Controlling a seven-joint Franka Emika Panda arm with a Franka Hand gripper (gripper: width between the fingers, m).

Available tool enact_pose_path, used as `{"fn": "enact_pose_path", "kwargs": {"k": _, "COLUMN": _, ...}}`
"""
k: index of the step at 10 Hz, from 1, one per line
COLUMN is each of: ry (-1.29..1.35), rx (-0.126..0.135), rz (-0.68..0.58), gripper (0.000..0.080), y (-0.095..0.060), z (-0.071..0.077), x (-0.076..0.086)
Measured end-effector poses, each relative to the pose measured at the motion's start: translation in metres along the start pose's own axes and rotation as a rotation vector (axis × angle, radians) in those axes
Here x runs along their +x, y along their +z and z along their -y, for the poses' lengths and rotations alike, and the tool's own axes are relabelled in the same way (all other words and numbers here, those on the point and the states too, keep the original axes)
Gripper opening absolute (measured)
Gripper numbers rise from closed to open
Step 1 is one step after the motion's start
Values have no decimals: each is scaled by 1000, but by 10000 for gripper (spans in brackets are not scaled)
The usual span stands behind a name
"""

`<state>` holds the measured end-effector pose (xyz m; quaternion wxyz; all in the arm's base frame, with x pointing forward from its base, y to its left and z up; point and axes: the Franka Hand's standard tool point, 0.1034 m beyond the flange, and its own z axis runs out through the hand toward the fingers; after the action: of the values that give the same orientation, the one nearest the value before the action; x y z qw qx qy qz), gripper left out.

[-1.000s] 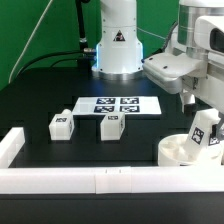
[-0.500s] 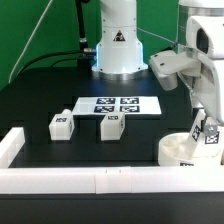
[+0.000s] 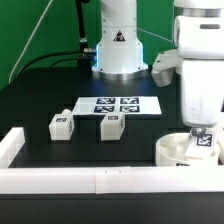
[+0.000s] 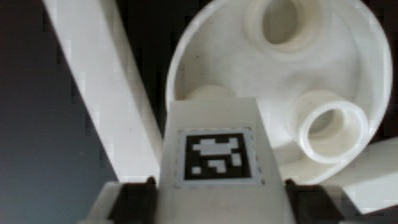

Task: Assemble stool

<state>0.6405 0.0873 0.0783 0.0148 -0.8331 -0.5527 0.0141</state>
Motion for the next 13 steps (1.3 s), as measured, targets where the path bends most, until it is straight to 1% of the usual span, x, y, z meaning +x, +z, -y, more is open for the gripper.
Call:
{"fn": "enact_pose_path", "kwargs": {"k": 2, "ry": 235, "rx": 22, "rz": -27, "gripper": 337, "y": 1, "z": -1, "x": 1}}
{"fn": "enact_pose_path", "kwargs": {"k": 3, "ry": 350, "rx": 51, "rz": -58, "gripper": 337, "y": 0, "z": -4, "x": 0}}
{"fn": "enact_pose_path", "kwargs": {"k": 4, "ry": 344, "rx": 81, "rz": -69, "gripper": 337, "y": 0, "z": -8, "x": -7}}
{"fn": "enact_pose_path", "kwargs": {"k": 5, "ry": 454, "rx": 81, "rz": -69, "gripper": 337, "y": -1, "z": -10, "x": -7}}
{"fn": "enact_pose_path", "kwargs": {"k": 8, "ry": 667, "rx": 85, "rz": -66, "gripper": 337, "y": -1, "z": -10, "x": -5}}
{"fn": "enact_pose_path", "kwargs": {"k": 9, "ry": 787, "rx": 65, "rz": -92, "gripper": 337, "y": 0, "z": -12, "x": -3}}
{"fn": "enact_pose_path", "kwargs": {"k": 10, "ry": 929, "rx": 65, "rz": -112, "gripper": 337, "y": 0, "z": -10, "x": -1}}
{"fn": "enact_pose_path", "kwargs": {"k": 11, "ry": 1037, "rx": 67, "rz": -119, "gripper": 337, "y": 0, "z": -10, "x": 2}}
{"fn": "enact_pose_path", "kwargs": {"k": 13, "ry": 1288, "rx": 93, "rz": -121, "gripper": 337, "y": 0, "z": -8, "x": 4}}
